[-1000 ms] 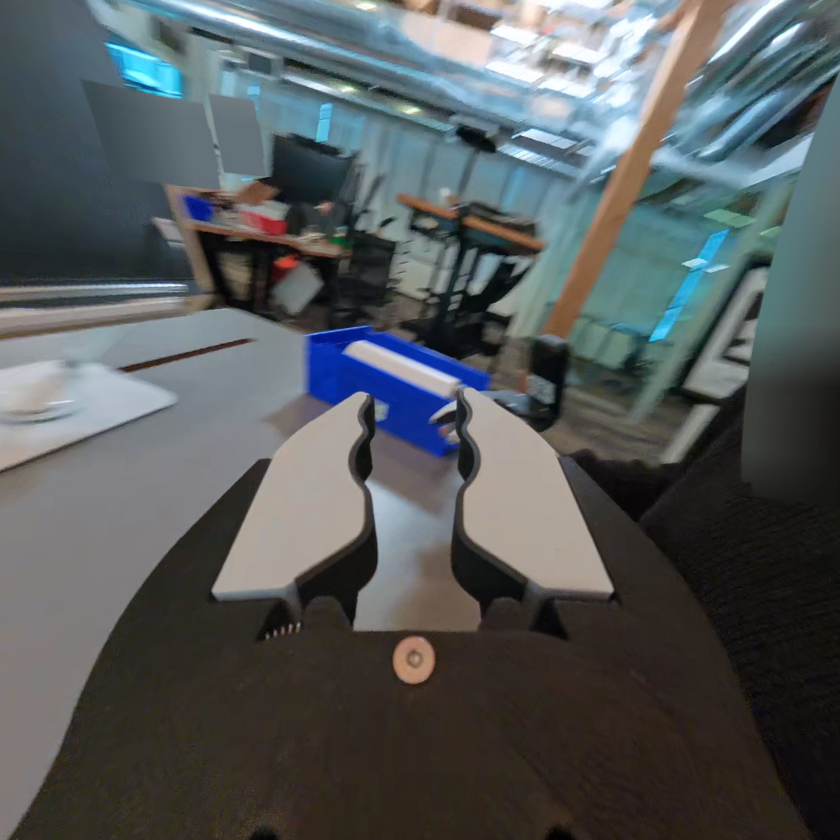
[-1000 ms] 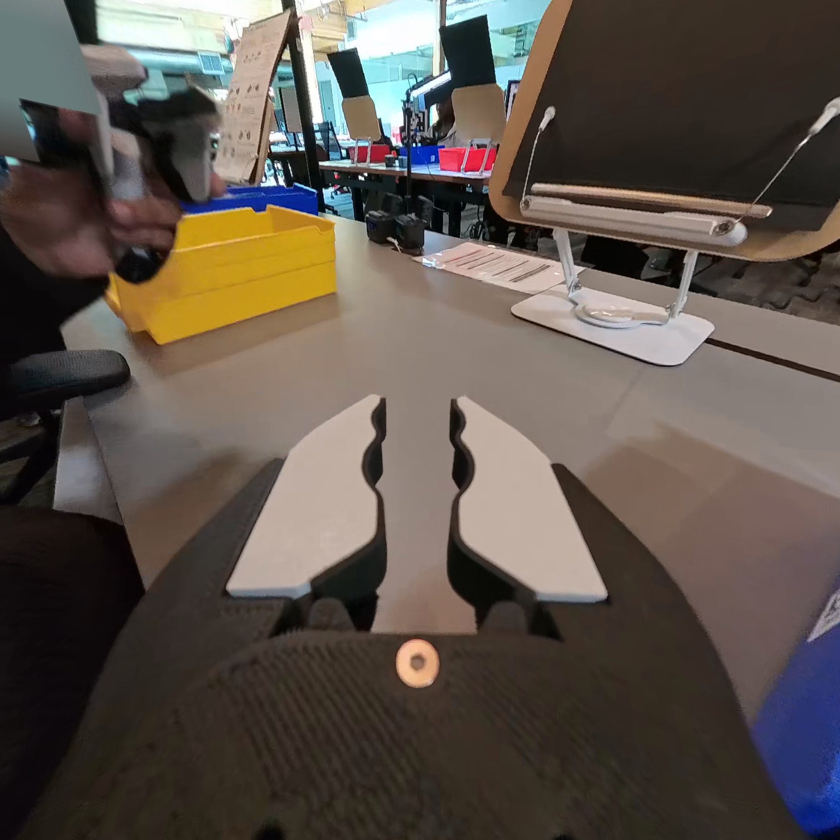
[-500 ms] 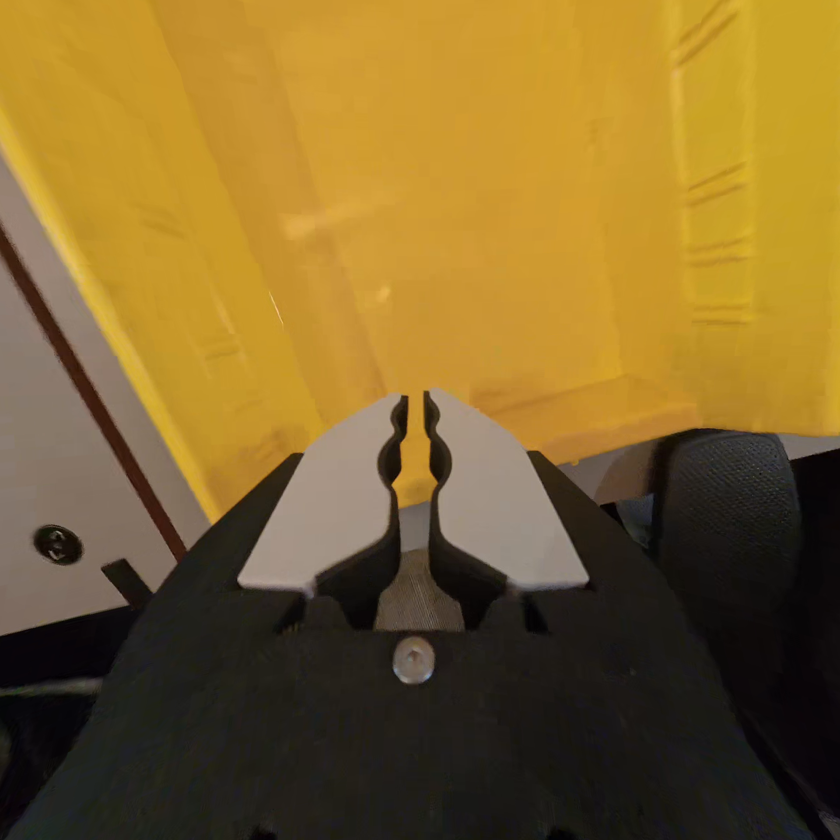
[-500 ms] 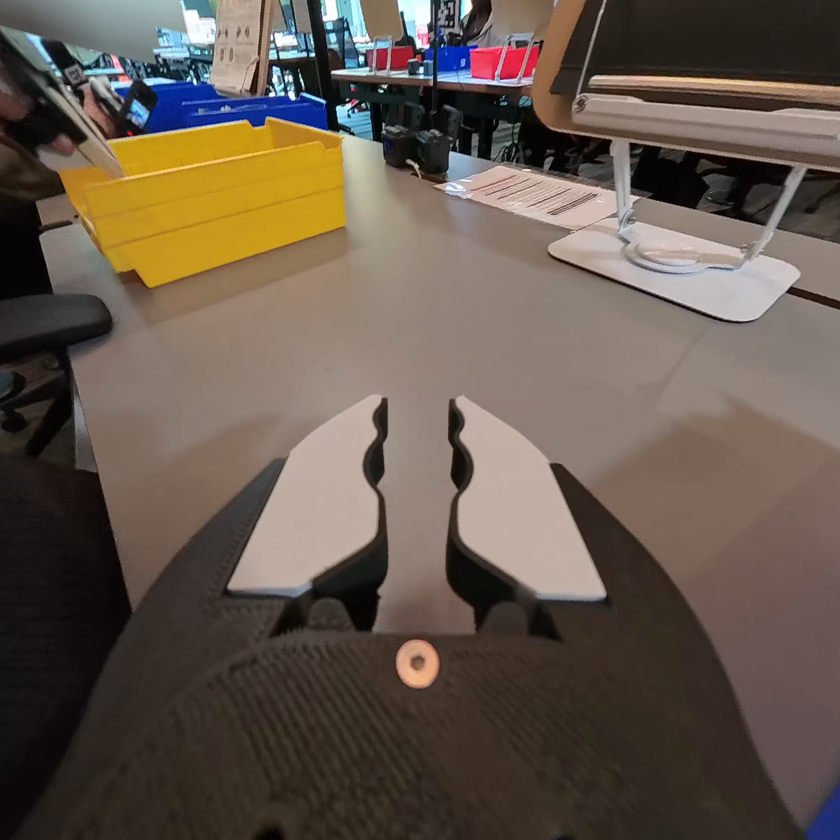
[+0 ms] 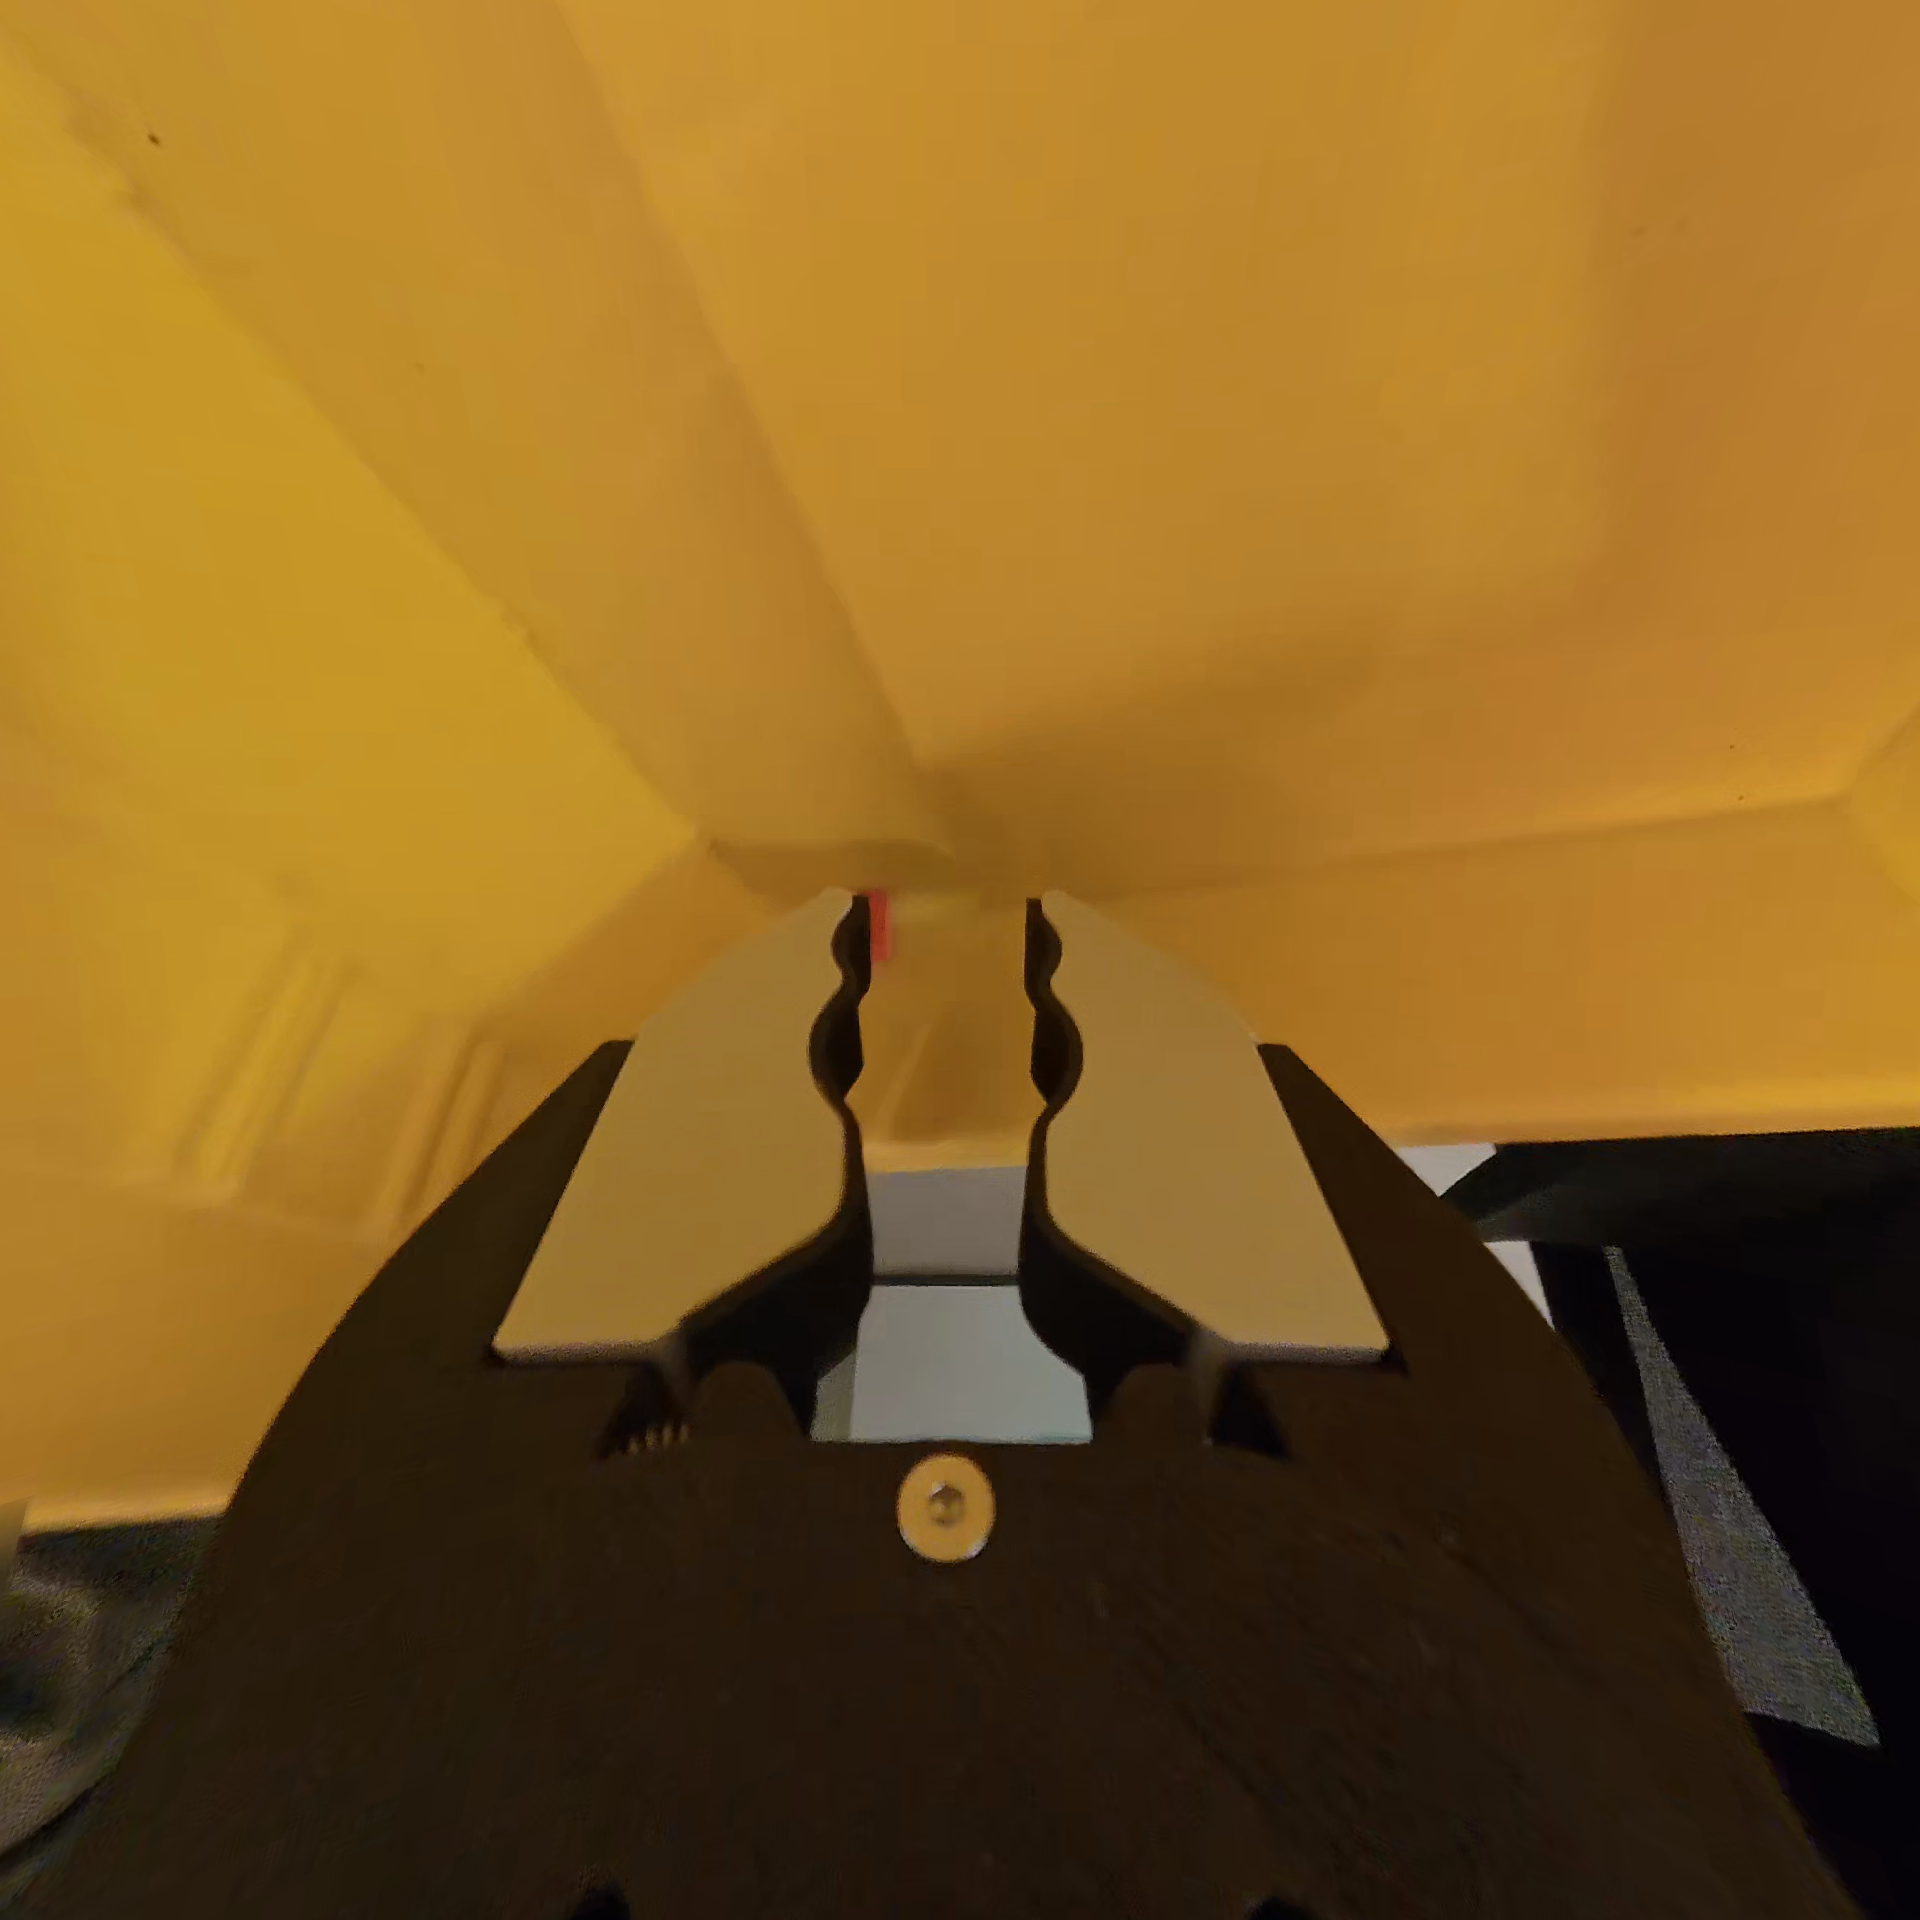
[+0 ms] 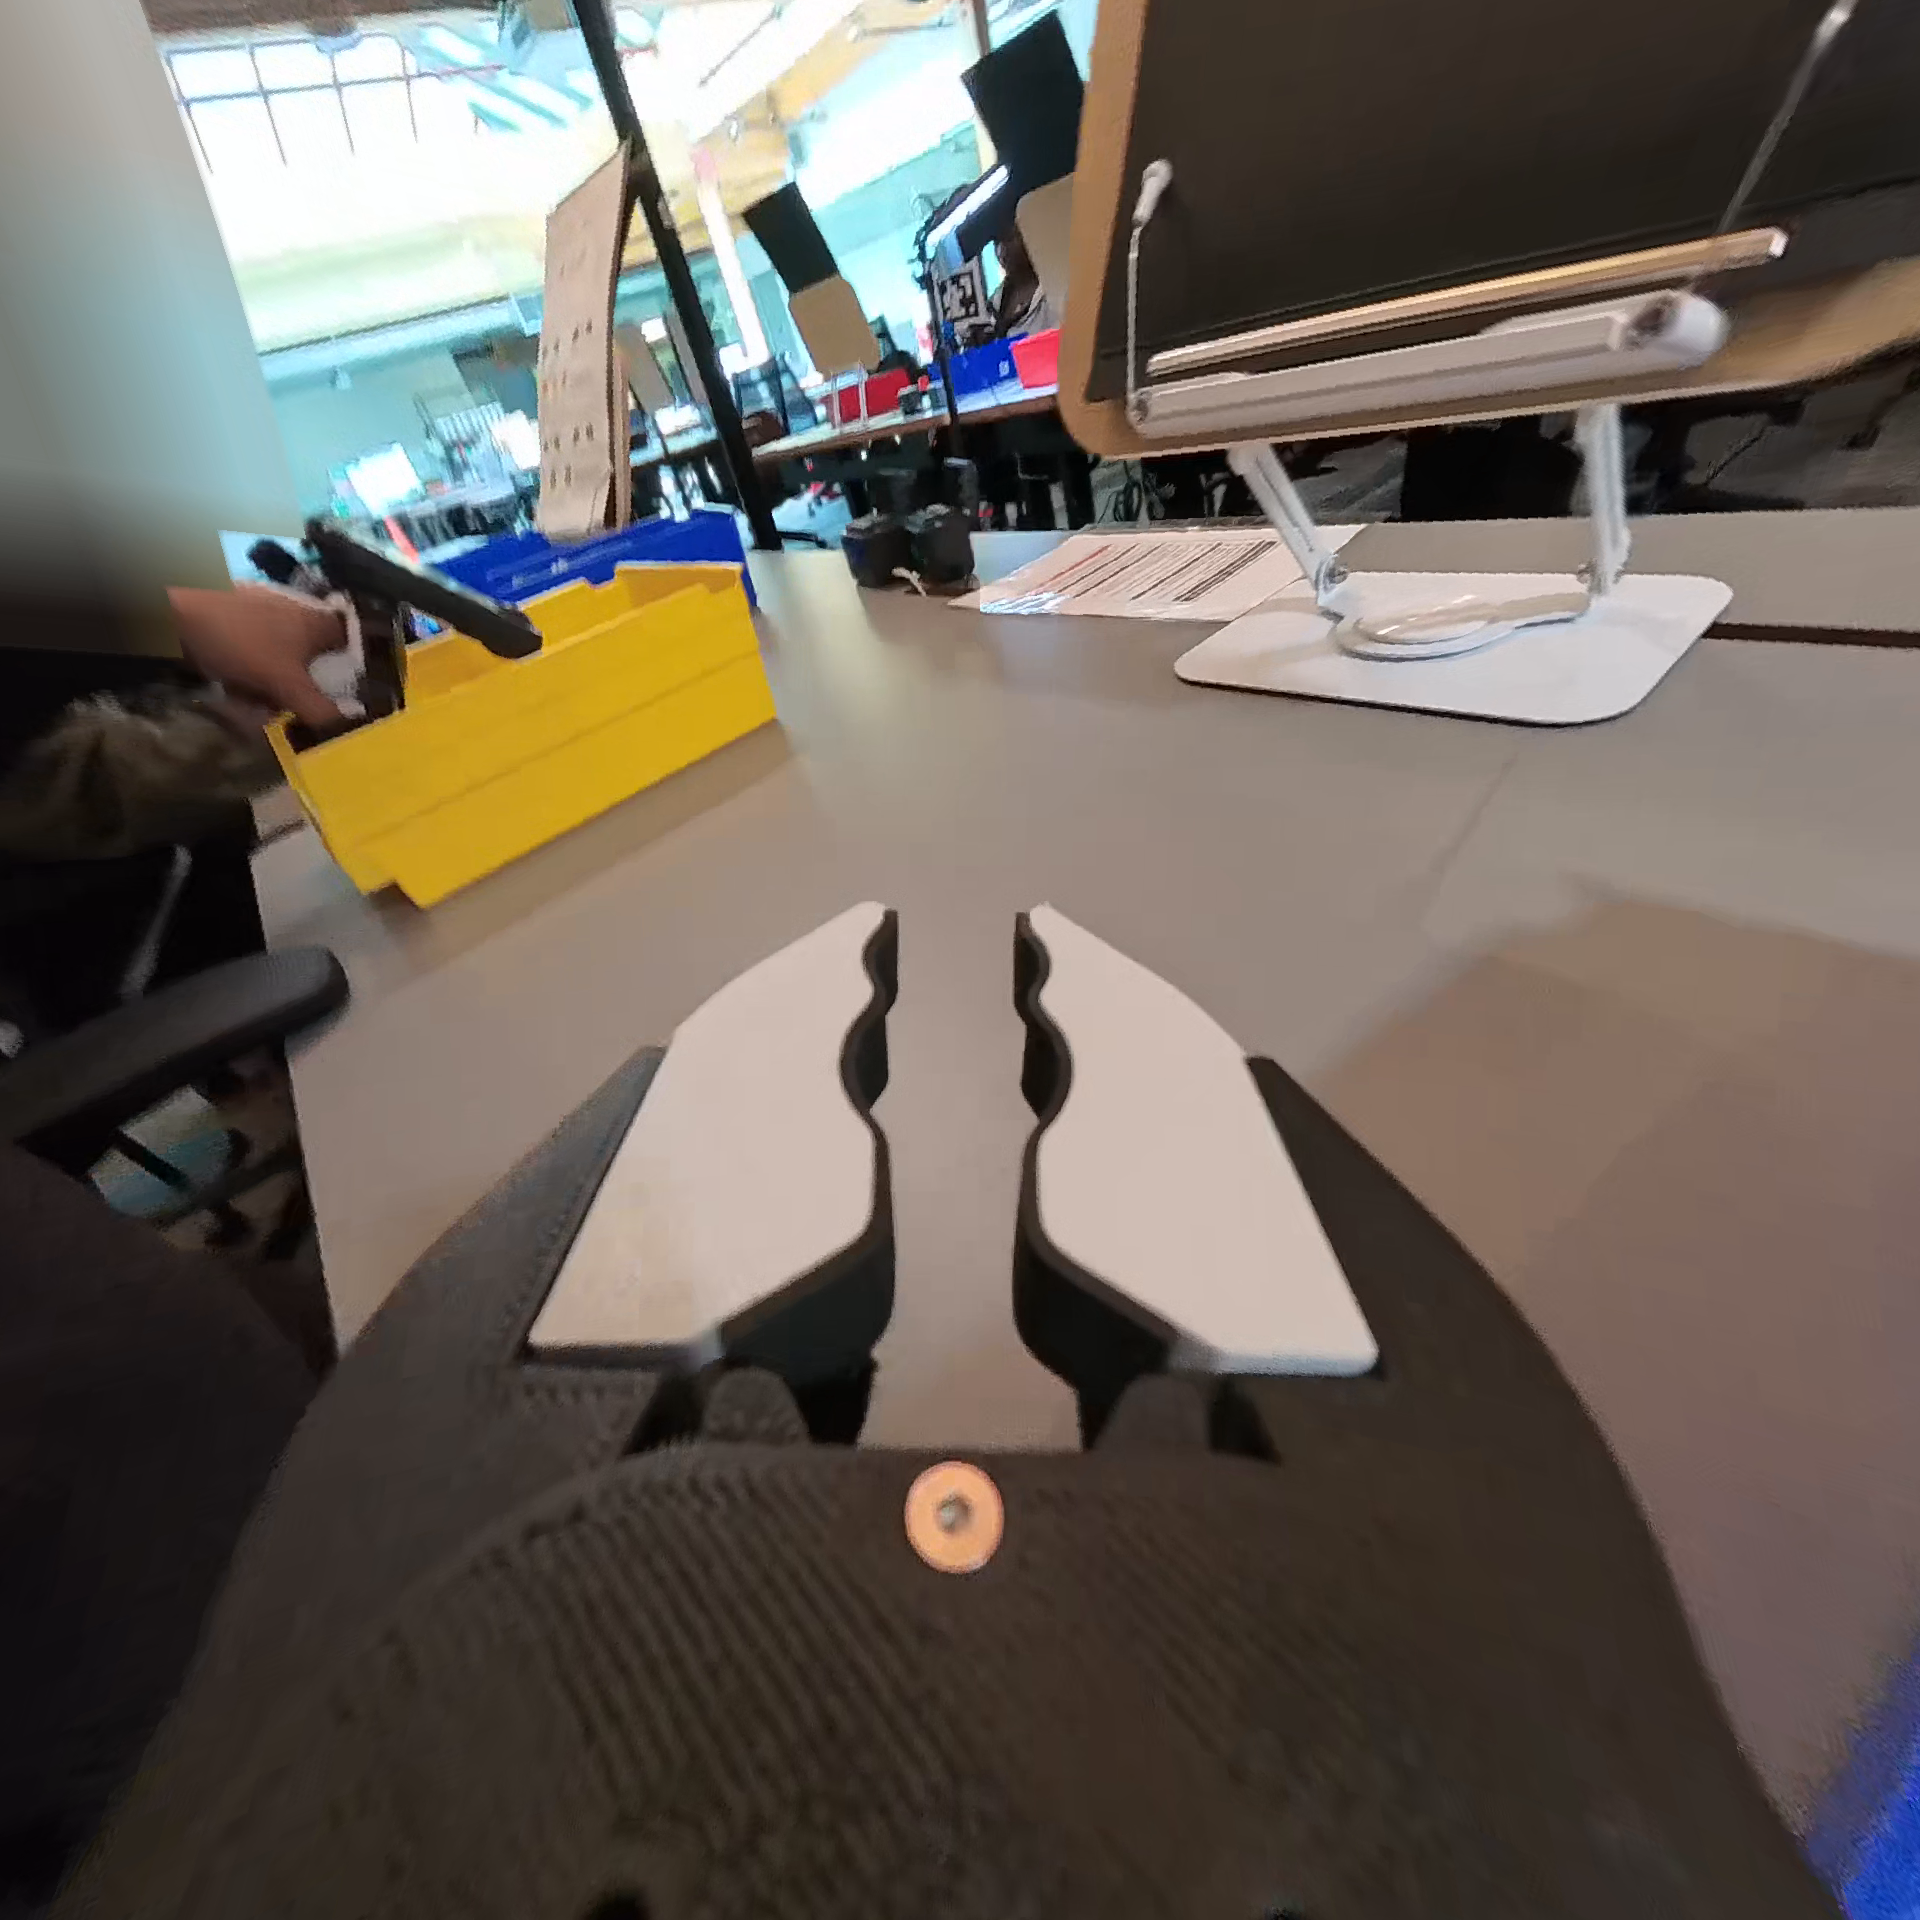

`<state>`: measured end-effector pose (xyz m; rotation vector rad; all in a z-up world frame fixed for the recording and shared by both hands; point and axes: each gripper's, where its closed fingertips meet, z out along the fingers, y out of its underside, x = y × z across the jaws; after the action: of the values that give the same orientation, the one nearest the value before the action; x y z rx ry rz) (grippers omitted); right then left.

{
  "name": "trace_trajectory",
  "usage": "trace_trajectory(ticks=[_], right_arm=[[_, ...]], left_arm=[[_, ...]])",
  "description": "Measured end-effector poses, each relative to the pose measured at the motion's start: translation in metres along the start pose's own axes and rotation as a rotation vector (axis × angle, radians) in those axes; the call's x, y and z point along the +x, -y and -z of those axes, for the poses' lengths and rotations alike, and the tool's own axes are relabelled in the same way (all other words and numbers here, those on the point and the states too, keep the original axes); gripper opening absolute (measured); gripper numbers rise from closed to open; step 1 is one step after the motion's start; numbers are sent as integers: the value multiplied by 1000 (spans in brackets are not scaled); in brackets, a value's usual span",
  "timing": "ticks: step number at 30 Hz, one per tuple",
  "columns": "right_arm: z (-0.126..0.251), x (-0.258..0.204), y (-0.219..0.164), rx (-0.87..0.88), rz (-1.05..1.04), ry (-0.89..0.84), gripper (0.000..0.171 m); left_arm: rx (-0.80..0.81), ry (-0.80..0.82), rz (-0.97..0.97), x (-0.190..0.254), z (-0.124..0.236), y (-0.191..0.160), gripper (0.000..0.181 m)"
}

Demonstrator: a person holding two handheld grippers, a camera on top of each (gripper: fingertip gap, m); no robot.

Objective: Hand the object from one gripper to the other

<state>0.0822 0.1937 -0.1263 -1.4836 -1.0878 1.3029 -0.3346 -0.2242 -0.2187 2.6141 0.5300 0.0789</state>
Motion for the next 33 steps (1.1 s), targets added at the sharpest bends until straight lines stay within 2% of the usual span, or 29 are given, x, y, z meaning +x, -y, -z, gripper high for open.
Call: trace_trajectory(ticks=[3, 5, 7, 9, 17, 19, 20, 25, 28, 33], right_arm=[[3, 6, 5, 41, -107, 25, 21], [6, 0, 11, 66, -134, 71, 12], [6, -4, 13, 68, -115, 86, 11], [4, -7, 9, 43, -87, 86, 11], [3, -8, 7, 27, -68, 84, 11], [4, -6, 9, 37, -89, 84, 11], [5, -5, 10, 44, -98, 83, 11], [6, -2, 11, 57, -130, 81, 11], [6, -2, 11, 53, -129, 83, 12], [5, -3, 10, 47, -129, 86, 12]], left_arm=[[-36, 74, 2, -9, 5, -7, 29], [-64, 91, 11, -14, 3, -10, 27], [-84, 47, 19, -12, -3, -11, 18], [-114, 15, 34, -14, -9, -15, 17], [-113, 56, 21, -26, -10, -14, 24], [-117, 77, 4, -28, -10, -15, 17], [-114, 77, -10, -27, -9, -15, 9], [28, -77, -29, -2, 2, 0, 5], [66, -39, -22, -7, 11, 1, 7], [63, -53, -47, 1, 9, -1, 27]])
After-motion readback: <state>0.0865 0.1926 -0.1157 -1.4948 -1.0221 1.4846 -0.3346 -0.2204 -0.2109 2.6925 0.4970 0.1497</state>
